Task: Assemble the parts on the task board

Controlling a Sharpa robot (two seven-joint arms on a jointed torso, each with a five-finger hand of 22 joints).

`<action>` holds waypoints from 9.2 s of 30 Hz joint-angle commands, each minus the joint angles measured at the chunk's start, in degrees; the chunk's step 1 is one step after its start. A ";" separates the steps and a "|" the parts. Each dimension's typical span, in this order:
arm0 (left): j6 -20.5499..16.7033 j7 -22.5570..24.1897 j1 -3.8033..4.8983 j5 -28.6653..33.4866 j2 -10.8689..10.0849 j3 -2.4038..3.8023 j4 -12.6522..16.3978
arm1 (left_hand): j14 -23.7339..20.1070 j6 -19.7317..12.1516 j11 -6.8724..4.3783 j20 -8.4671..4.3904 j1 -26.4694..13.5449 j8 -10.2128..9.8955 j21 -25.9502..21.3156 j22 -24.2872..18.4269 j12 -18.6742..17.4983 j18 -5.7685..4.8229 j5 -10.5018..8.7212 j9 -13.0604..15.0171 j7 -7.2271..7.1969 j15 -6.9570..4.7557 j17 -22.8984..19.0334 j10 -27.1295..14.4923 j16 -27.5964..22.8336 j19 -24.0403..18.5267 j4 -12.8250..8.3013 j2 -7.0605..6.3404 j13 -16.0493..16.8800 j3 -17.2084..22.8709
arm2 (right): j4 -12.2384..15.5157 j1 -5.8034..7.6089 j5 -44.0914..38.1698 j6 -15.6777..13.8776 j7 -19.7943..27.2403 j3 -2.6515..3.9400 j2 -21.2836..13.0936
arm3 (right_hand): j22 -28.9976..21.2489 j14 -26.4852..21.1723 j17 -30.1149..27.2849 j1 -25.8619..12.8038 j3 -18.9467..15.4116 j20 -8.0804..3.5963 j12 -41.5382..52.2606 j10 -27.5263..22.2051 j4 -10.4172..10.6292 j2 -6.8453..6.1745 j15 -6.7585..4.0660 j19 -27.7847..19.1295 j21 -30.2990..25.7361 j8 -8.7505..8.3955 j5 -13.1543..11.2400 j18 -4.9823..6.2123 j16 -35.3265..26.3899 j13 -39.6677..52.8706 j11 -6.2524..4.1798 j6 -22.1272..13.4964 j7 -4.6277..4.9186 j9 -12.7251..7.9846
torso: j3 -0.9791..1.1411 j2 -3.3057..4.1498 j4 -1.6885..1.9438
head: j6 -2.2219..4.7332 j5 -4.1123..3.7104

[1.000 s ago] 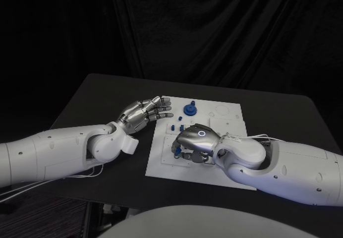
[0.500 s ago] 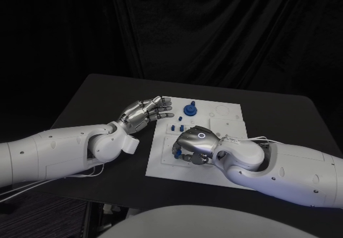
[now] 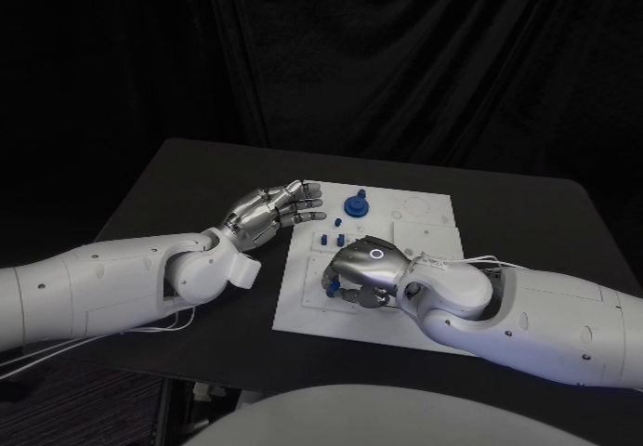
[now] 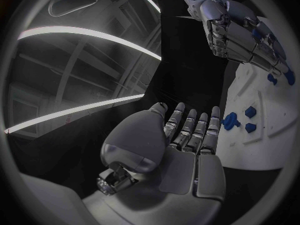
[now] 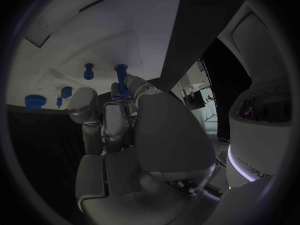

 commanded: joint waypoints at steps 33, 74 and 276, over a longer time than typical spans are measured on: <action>1.23 0.05 -0.13 -0.05 0.24 0.05 -0.29 | 0.37 0.16 0.07 0.00 -0.08 0.34 0.29 -0.12 0.01 -0.88 0.16 0.02 2.73 0.17 0.04 0.35 0.07 0.45 -0.03 0.01 0.04 0.38 | -1.04 -1.19 -0.54 2.92 -1.95 -0.01 0.50 | 6.45 -0.74 -1.54 0.99 0.11 -0.13 0.08 3.79 -0.84 0.06 0.03 -0.68 -2.13 -0.60 0.17 -0.15 -1.44 0.20 -3.19 0.24 0.01 0.17 | -0.01 -0.02 -0.02 | 0.00 0.16; 1.22 -0.49 -0.25 -0.05 0.27 0.05 -0.37 | 0.37 0.16 0.08 0.00 -0.19 0.35 0.25 -0.14 -0.03 -0.91 0.16 0.01 2.80 0.21 0.05 0.32 0.14 0.42 0.12 0.12 0.03 0.54 | -0.61 -1.22 1.58 1.36 -0.66 -0.01 0.03 | 5.11 -3.32 -5.39 -1.26 0.98 0.92 -2.75 -0.62 0.04 -0.73 1.40 -3.80 -7.85 -6.89 -1.97 0.64 -4.55 0.54 -1.64 -10.08 -0.62 -1.85 | -0.02 0.02 0.02 | 0.00 0.09; 1.17 -0.13 -0.55 -0.05 -0.47 0.03 0.17 | 0.92 0.86 0.45 -0.02 -0.12 0.68 0.31 -0.20 0.98 -0.94 0.39 0.11 2.63 0.23 0.12 1.33 0.90 0.65 -0.16 -0.50 0.13 1.33 | 7.43 0.13 43.14 -0.21 -19.73 -0.20 -18.46 | 12.89 8.79 26.74 -26.50 -1.20 -4.24 73.78 26.02 7.04 1.01 -4.46 9.00 26.28 16.78 14.28 -5.04 13.56 84.19 -8.59 -6.19 -5.43 25.35 | -0.02 -0.20 -0.28 | 0.00 -7.37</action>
